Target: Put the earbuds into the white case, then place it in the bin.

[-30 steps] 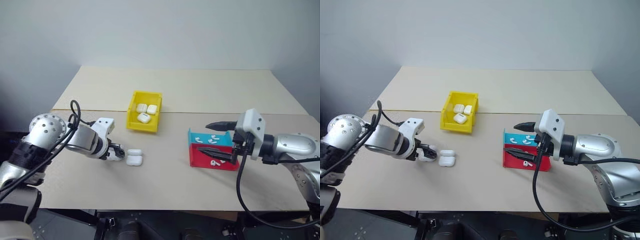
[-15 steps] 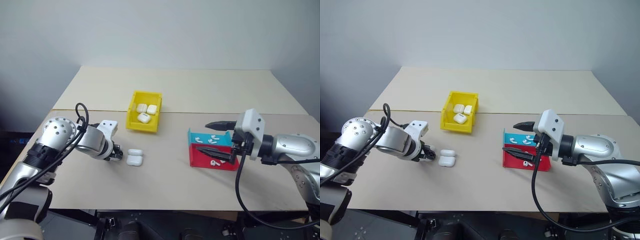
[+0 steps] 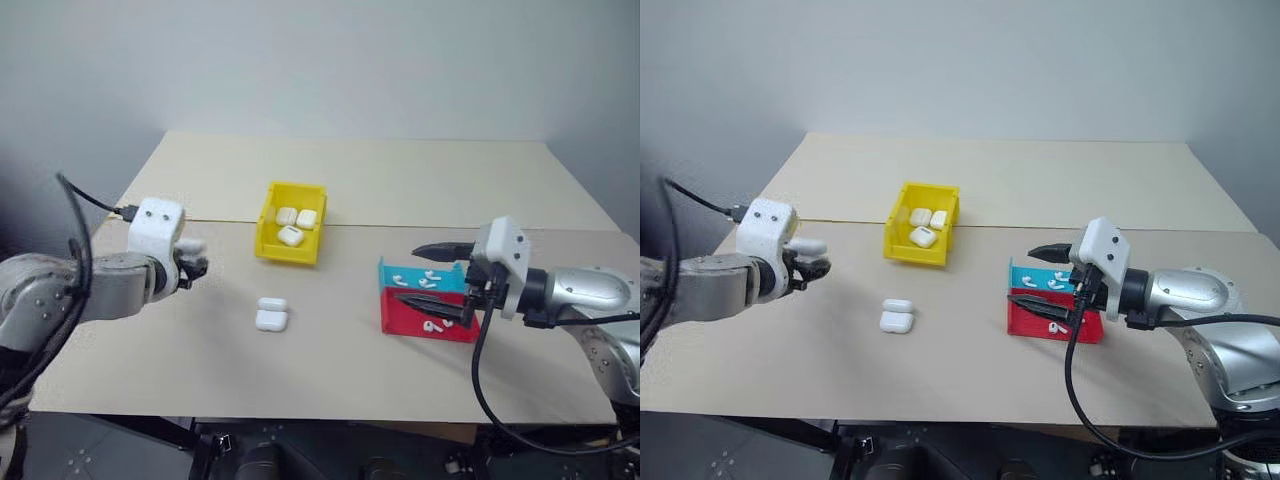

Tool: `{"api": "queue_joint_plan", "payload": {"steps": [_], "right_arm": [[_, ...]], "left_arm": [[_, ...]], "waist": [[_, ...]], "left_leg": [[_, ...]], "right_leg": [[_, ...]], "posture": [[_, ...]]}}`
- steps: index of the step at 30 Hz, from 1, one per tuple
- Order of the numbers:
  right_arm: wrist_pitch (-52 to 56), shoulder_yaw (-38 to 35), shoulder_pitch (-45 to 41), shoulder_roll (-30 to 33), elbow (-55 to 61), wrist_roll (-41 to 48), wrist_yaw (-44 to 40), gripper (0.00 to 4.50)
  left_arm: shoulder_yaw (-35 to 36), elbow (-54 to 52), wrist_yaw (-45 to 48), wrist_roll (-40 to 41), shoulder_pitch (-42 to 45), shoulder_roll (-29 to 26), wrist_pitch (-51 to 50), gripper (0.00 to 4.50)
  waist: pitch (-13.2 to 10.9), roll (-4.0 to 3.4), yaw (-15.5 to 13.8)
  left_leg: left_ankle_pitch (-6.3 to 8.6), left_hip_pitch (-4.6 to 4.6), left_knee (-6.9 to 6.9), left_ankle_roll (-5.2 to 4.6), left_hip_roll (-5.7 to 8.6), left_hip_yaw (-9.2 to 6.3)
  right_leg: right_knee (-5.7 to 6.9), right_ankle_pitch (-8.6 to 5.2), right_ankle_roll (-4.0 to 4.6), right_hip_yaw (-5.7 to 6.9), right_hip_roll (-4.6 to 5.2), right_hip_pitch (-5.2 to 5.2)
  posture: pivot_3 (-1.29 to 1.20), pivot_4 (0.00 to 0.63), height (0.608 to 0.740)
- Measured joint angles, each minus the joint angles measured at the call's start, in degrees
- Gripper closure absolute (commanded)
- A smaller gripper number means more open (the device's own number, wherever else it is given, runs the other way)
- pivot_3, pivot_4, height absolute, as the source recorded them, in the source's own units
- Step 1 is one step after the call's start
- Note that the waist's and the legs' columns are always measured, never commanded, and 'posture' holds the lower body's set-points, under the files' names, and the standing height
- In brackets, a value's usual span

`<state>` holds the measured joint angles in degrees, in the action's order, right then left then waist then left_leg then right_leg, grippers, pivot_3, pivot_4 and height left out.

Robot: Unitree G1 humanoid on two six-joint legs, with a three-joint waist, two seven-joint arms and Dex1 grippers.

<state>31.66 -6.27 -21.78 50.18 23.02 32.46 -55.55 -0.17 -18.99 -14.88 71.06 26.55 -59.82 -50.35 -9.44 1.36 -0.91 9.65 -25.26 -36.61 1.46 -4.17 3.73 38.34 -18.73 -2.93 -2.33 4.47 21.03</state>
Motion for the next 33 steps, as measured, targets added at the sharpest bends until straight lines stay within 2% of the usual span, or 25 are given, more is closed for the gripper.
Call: {"api": "queue_joint_plan", "payload": {"steps": [5,8,10,12,13,15,17,25,33], "right_arm": [[-0.5,4.2,-4.2,5.8,-2.4,-3.7,-5.1,0.00],[1.0,7.9,-6.7,8.8,-3.5,-6.7,-6.6,0.00],[2.7,11.4,-8.9,11.6,-3.5,-9.4,-8.2,0.00],[4.4,13.4,-10.0,13.4,-3.5,-10.9,-9.6,0.00],[5.0,14.7,-10.6,14.1,-3.8,-11.8,-10.3,0.18],[4.9,15.4,-10.9,14.4,-4.1,-13.3,-11.2,0.59],[4.5,16.3,-11.0,14.9,-4.3,-14.5,-12.7,1.23],[4.8,19.5,-11.3,16.7,-4.1,-19.9,-15.2,1.23],[6.6,28.6,-15.8,13.9,-5.1,-27.7,-16.9,1.23]], "left_arm": [[0.2,-0.4,28.7,-14.2,-4.0,7.9,17.9,1.73],[-1.1,1.4,42.0,-20.6,-2.6,12.5,26.2,1.73],[-3.0,3.7,52.0,-24.6,-1.5,17.4,32.9,1.73],[-5.4,5.8,58.4,-27.3,-0.6,19.4,35.4,1.73],[-6.0,6.9,60.9,-28.5,0.4,21.2,35.8,1.73],[-6.6,7.5,63.5,-29.2,2.2,24.8,36.4,1.73],[-7.2,7.5,66.9,-29.4,4.0,27.7,36.7,1.73],[-8.3,7.2,76.4,-29.2,5.0,32.2,35.5,1.73],[-9.8,6.8,76.9,-31.5,4.8,38.5,35.7,1.73]], "waist": [[0.0,0.06,0.0],[0.0,0.03,0.1],[0.0,0.02,0.1],[0.0,0.02,0.2],[0.0,0.02,0.2],[0.0,0.03,0.2],[0.0,0.03,0.2],[0.0,0.01,0.5],[0.0,0.00,0.7]], "left_leg": [[0.30,-0.07,0.03,-0.51,-0.03,-0.01],[0.34,-0.08,0.03,-0.57,-0.03,0.03],[0.35,-0.09,0.01,-0.60,-0.05,0.06],[0.37,-0.10,0.00,-0.63,-0.06,0.05],[0.37,-0.10,-0.01,-0.64,-0.06,0.06],[0.40,-0.15,-0.09,-0.69,-0.06,0.04],[0.43,-0.17,-0.13,-0.73,-0.06,0.03],[0.43,-0.16,-0.19,-0.75,-0.09,0.02],[0.43,-0.16,-0.22,-0.76,-0.09,-0.02]], "right_leg": [[-0.22,0.01,0.01,0.03,-0.02,-0.01],[-0.25,0.01,0.00,-0.01,-0.02,-0.01],[-0.25,0.01,-0.01,-0.02,-0.02,0.00],[-0.25,0.01,-0.01,-0.04,-0.03,0.00],[-0.24,0.01,-0.01,-0.05,-0.03,0.01],[-0.24,0.01,-0.03,-0.04,-0.03,0.01],[-0.24,0.02,-0.03,-0.05,-0.03,0.01],[-0.20,0.02,-0.04,-0.06,-0.04,0.00],[-0.15,0.02,-0.04,-0.06,-0.05,0.01]], "posture": [[0.00,0.150,0.740],[0.00,0.150,0.740],[0.00,0.150,0.740],[0.00,0.150,0.740],[0.00,0.150,0.740],[0.00,0.150,0.740],[0.00,0.150,0.740],[0.00,0.150,0.740],[0.00,0.150,0.740]]}}
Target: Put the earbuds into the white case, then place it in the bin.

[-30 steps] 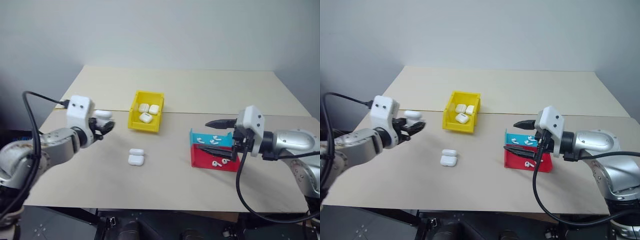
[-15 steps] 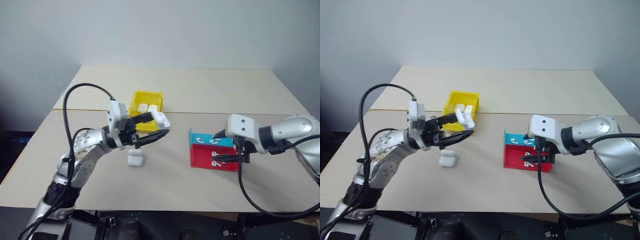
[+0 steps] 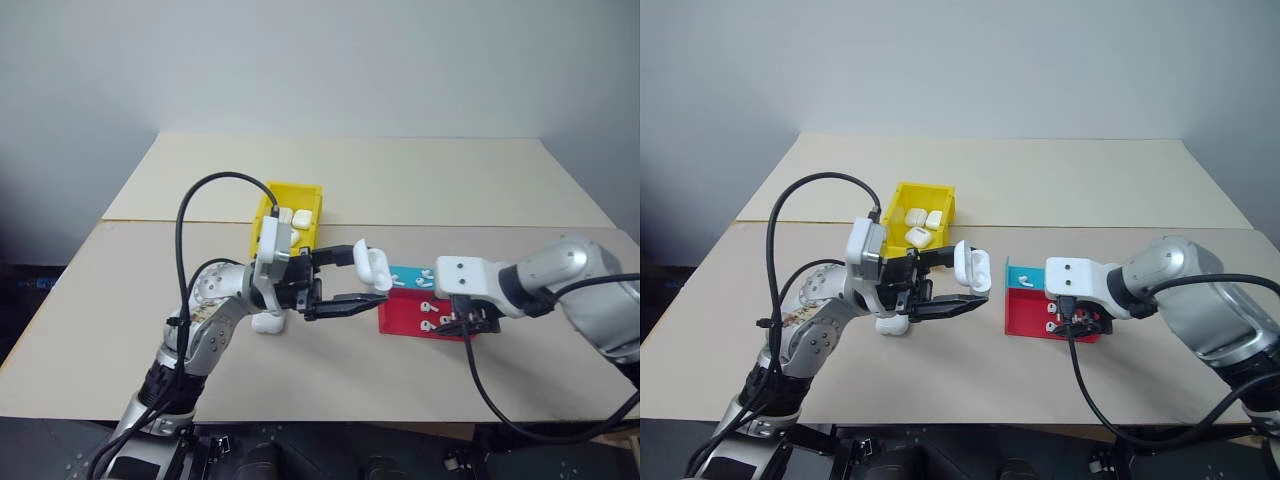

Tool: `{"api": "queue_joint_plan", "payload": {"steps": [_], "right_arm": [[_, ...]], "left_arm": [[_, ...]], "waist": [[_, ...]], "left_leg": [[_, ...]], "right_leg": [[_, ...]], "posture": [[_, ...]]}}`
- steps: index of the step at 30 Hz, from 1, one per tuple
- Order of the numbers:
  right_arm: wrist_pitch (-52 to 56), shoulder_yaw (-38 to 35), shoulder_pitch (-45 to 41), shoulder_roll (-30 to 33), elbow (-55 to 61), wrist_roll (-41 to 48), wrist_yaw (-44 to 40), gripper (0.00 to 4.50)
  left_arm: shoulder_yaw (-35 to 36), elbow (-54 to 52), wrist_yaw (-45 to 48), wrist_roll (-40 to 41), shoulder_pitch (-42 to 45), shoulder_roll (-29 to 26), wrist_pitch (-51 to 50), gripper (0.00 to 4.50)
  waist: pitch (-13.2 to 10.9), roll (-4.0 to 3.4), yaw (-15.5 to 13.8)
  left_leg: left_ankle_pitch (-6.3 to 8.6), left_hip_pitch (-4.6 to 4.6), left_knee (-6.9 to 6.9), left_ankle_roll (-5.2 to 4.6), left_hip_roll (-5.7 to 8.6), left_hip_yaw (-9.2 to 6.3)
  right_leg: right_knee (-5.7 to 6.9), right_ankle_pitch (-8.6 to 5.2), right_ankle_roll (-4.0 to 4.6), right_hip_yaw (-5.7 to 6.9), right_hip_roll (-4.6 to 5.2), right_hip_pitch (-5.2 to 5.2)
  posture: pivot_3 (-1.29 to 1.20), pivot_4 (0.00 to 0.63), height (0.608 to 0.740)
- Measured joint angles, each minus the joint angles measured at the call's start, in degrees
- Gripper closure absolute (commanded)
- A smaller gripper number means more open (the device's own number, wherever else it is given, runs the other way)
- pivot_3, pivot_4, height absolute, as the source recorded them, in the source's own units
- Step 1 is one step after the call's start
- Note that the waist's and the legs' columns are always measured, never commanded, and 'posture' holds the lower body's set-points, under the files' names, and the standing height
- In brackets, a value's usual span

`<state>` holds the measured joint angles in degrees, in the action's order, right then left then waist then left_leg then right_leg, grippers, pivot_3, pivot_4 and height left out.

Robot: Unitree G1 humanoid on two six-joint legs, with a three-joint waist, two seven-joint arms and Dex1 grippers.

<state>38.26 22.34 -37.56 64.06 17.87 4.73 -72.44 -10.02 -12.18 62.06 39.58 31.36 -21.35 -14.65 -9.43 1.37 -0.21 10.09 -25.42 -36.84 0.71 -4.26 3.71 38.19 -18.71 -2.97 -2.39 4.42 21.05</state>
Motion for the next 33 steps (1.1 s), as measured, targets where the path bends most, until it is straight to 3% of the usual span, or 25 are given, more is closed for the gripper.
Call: {"api": "queue_joint_plan", "payload": {"steps": [19,33], "right_arm": [[3.1,6.6,-1.9,-5.1,-3.6,-8.3,-1.2,1.23],[1.5,6.7,-0.2,-6.6,-5.9,-11.7,-1.1,1.23]], "left_arm": [[0.2,-3.3,-2.0,-1.5,-2.1,2.0,0.0,1.73],[0.2,-5.1,-3.2,-1.8,-2.8,2.0,-0.1,1.73]], "waist": [[0.0,-0.01,-0.2],[0.0,-0.01,-0.2]], "left_leg": [[0.00,0.01,-0.02,0.00,0.00,-0.01],[0.00,0.01,-0.02,-0.01,-0.01,-0.01]], "right_leg": [[0.01,0.00,0.00,0.00,0.00,-0.01],[0.02,0.00,0.00,0.01,-0.01,-0.01]], "posture": [[0.00,0.150,0.740],[0.00,0.150,0.740]]}}
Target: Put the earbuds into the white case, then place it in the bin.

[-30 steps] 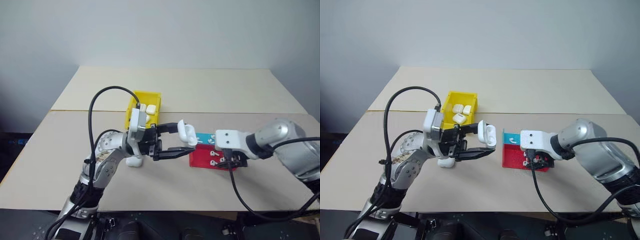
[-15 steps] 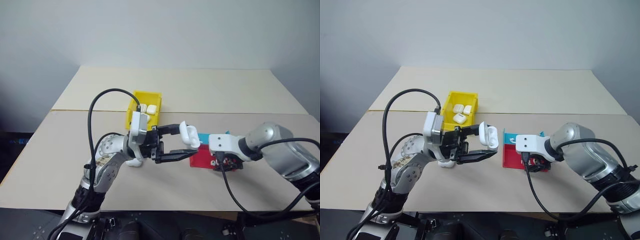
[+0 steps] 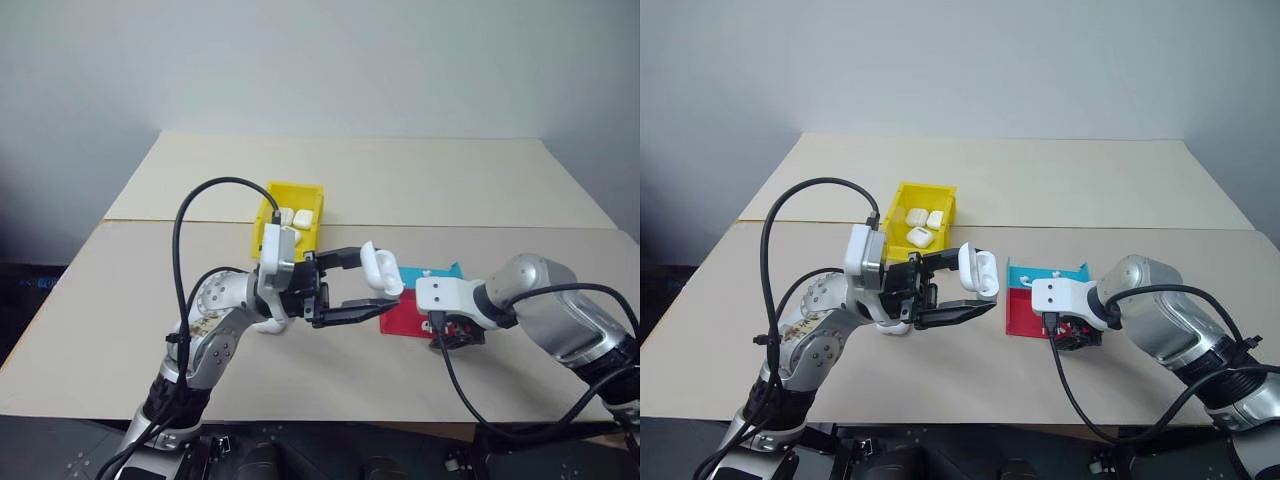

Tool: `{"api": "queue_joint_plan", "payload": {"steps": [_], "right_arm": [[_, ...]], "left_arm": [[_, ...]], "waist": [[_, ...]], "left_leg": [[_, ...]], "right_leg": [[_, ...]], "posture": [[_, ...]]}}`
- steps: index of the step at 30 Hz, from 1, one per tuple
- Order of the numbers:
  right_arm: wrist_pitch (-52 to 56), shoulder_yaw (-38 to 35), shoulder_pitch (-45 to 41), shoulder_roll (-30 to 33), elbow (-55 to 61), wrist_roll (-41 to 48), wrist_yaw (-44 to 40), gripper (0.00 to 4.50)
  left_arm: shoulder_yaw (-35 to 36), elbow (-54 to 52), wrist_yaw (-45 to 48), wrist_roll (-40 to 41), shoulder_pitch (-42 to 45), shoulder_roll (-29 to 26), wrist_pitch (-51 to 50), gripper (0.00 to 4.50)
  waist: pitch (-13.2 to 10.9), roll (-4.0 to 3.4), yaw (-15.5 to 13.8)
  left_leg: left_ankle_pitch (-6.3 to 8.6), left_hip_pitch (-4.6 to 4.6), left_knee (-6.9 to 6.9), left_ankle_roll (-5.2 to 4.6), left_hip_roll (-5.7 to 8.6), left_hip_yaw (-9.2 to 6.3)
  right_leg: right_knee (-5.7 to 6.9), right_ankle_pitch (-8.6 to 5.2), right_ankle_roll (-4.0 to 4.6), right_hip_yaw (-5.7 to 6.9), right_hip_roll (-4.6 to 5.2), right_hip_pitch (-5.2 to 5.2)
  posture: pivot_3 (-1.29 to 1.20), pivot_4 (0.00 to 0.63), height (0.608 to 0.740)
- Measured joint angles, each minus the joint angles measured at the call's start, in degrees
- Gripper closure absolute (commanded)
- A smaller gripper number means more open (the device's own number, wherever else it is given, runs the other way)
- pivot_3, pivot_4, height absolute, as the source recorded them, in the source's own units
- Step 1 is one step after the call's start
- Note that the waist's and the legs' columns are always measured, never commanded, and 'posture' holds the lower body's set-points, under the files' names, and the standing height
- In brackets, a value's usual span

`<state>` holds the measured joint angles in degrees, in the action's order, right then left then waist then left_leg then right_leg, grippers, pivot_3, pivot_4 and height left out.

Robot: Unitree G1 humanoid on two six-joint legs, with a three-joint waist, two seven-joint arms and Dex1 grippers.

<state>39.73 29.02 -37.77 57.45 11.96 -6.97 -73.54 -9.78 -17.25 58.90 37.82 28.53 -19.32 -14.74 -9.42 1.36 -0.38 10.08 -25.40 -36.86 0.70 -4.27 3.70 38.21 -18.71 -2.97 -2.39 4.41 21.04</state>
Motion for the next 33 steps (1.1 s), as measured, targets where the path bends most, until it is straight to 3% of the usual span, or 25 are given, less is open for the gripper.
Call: {"api": "queue_joint_plan", "payload": {"steps": [13,16,22,33], "right_arm": [[-1.8,0.0,0.0,-2.1,-2.7,-2.3,0.1,1.23],[-2.0,0.0,0.0,-2.4,-3.0,-2.5,-0.1,1.81],[-3.1,-0.3,0.1,-2.6,-3.0,-3.0,-0.3,3.83],[1.0,-3.4,2.8,-2.7,-0.4,-0.3,-0.8,3.91]], "left_arm": [[0.1,-1.5,-0.7,0.0,-0.5,-0.4,-0.1,1.73],[0.1,-1.8,-0.9,0.0,-0.6,-0.4,-0.1,1.73],[0.2,-2.1,-1.2,0.0,-0.8,-0.4,-0.1,1.73],[0.7,-2.2,-1.5,0.1,-1.2,-1.1,-0.5,1.73]], "waist": [[0.0,-0.01,0.2],[0.0,-0.01,0.3],[0.0,-0.01,0.4],[0.0,-0.01,0.3]], "left_leg": [[0.00,0.20,-0.01,0.00,0.00,-0.02],[0.00,0.25,-0.02,0.00,0.00,-0.04],[0.00,0.27,-0.04,0.00,0.00,-0.06],[0.01,0.41,-0.01,-0.01,0.00,-0.08]], "right_leg": [[0.00,0.01,-0.01,0.03,0.00,-0.24],[-0.01,0.01,-0.01,0.05,0.00,-0.32],[-0.03,0.01,-0.02,0.07,0.00,-0.38],[-0.10,0.02,-0.03,0.09,0.00,-0.55]], "posture": [[0.00,0.150,0.740],[0.00,0.150,0.740],[0.00,0.150,0.740],[0.00,0.150,0.740]]}}
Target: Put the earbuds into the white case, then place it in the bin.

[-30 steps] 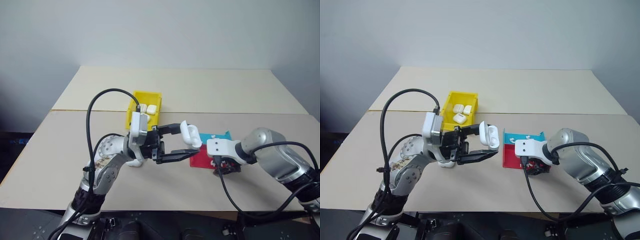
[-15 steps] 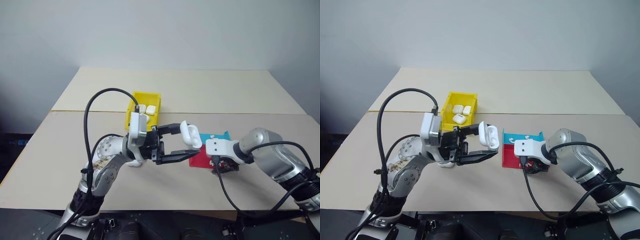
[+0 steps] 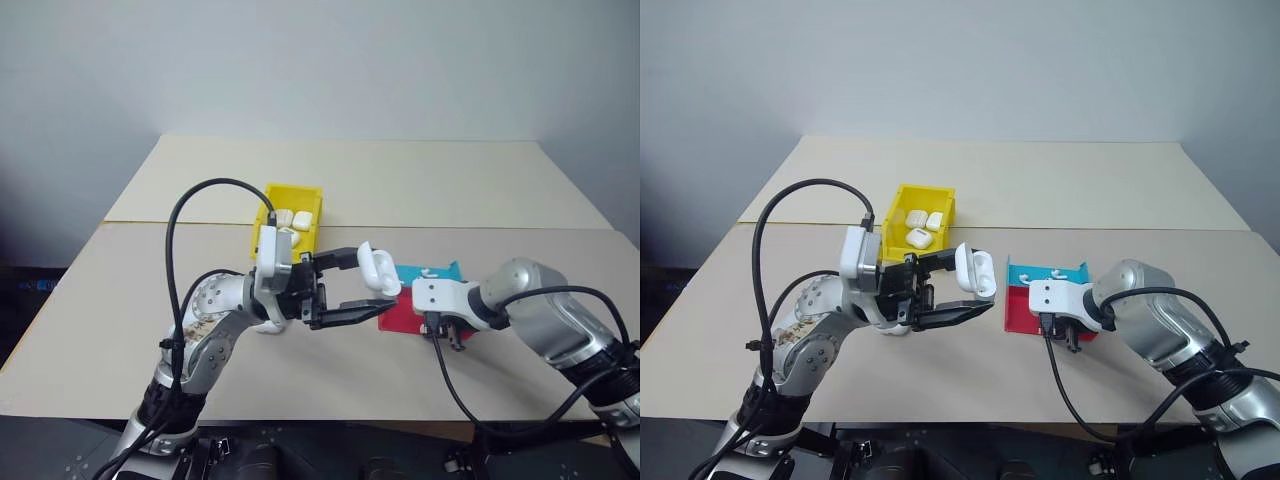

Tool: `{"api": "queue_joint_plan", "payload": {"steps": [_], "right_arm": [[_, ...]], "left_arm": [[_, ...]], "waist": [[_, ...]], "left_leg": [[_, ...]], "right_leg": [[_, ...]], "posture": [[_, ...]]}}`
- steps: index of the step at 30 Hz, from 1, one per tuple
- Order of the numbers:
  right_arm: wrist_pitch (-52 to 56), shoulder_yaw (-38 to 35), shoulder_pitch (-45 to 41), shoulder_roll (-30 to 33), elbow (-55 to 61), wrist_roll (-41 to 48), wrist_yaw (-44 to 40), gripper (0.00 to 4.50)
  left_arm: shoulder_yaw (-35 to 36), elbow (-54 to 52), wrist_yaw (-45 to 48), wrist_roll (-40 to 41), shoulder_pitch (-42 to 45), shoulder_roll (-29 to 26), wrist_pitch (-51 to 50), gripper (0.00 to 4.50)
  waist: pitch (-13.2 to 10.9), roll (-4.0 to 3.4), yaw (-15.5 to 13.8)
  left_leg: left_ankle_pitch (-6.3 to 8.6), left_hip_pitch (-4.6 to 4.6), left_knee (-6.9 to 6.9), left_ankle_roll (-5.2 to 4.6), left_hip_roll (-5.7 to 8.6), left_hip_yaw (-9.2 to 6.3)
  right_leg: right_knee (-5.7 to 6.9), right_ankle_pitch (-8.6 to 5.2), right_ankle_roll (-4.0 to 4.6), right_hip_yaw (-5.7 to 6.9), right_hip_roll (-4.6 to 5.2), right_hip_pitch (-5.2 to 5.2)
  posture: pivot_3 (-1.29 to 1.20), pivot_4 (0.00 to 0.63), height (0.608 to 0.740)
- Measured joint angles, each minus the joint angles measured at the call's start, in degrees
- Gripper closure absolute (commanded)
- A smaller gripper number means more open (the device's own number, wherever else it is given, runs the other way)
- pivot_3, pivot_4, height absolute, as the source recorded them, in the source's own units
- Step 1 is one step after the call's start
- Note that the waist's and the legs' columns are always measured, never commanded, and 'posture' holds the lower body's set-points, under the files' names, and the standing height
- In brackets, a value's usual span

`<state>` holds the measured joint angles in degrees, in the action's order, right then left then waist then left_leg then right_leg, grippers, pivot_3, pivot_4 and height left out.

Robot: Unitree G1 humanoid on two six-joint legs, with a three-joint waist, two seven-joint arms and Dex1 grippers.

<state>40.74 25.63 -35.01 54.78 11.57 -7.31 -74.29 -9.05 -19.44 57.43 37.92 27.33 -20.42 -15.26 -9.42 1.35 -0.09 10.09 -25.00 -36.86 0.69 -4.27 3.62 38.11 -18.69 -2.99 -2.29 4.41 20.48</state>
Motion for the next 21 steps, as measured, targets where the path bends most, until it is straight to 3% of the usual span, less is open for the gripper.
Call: {"api": "queue_joint_plan", "payload": {"steps": [7,12,16,21], "right_arm": [[10.1,-13.1,1.1,-0.2,6.6,13.9,-2.1,3.91],[9.8,-36.1,4.3,-14.3,8.8,31.1,3.2,3.91],[11.1,-47.8,4.2,-20.6,11.2,42.9,10.3,3.91],[12.3,-52.6,4.2,-23.2,14.8,56.1,17.6,3.91]], "left_arm": [[0.2,0.1,0.1,0.4,0.1,0.1,-0.5,1.73],[0.5,1.2,0.2,0.4,2.1,0.6,-1.2,1.73],[1.4,3.2,0.4,0.4,3.6,0.8,-1.2,1.73],[1.5,4.3,1.4,0.4,4.3,0.8,-1.6,1.73]], "waist": [[0.0,0.00,-0.1],[0.0,0.02,-0.3],[0.0,0.02,-0.5],[0.0,0.01,-0.4]], "left_leg": [[0.02,-0.01,0.01,-0.03,0.00,0.00],[0.02,-0.01,0.03,-0.03,0.01,-0.06],[0.02,-0.01,0.03,-0.03,0.01,-0.07],[0.02,-0.01,0.05,-0.03,0.01,-0.06]], "right_leg": [[-0.02,0.00,0.00,0.01,0.00,-0.02],[-0.06,0.00,0.00,0.07,0.00,-0.09],[-0.05,0.00,0.00,0.08,0.00,-0.08],[-0.06,0.00,0.00,0.07,0.00,-0.08]], "posture": [[0.00,0.150,0.740],[0.00,0.150,0.740],[0.00,0.150,0.740],[0.00,0.150,0.740]]}}
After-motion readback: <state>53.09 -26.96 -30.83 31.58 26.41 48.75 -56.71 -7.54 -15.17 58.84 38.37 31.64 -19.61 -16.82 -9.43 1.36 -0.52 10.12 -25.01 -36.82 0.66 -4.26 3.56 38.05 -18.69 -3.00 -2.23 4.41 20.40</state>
